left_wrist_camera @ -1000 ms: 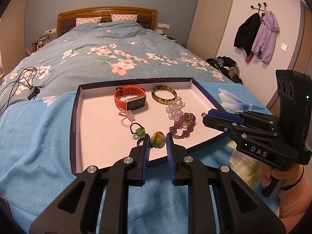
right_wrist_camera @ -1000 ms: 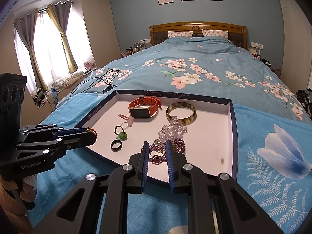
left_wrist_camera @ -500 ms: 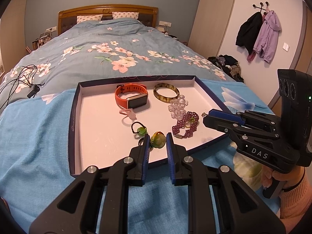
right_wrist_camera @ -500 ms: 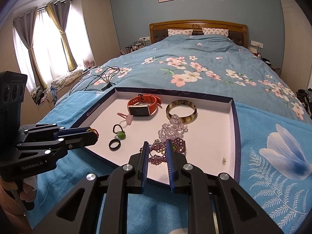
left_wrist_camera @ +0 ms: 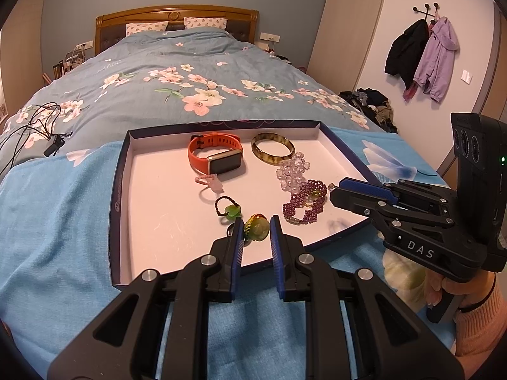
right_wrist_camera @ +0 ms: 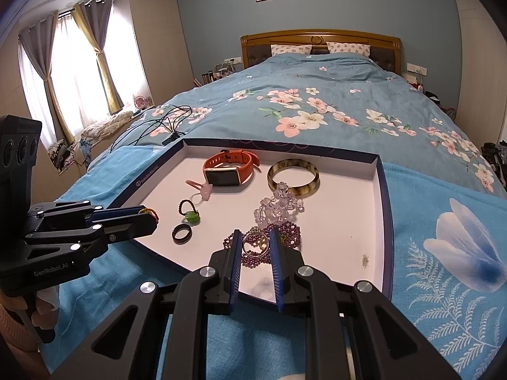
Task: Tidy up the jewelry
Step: 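Lower the silver ring and yellow-green ring into the box lid with both tools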
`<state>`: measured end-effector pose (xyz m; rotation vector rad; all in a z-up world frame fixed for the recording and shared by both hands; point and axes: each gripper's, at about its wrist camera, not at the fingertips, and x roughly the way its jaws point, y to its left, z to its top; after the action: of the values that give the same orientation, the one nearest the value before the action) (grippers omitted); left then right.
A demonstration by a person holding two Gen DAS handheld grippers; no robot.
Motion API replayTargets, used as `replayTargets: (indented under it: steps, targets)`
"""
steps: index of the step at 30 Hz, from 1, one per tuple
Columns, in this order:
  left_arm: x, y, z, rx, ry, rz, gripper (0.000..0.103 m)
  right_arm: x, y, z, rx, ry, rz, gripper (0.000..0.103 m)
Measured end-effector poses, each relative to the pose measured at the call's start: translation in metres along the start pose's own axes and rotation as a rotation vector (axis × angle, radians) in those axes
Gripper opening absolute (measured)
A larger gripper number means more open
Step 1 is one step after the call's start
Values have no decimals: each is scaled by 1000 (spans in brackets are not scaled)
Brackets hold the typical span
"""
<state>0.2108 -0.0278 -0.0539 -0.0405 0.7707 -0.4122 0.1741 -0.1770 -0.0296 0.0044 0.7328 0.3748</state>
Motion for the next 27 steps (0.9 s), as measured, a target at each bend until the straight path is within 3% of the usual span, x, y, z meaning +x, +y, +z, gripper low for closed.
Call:
replayTargets:
  steps: [27]
  targets:
    - [3, 1, 0, -4, 5, 4, 17, 10, -4, -1, 0, 25, -12, 16]
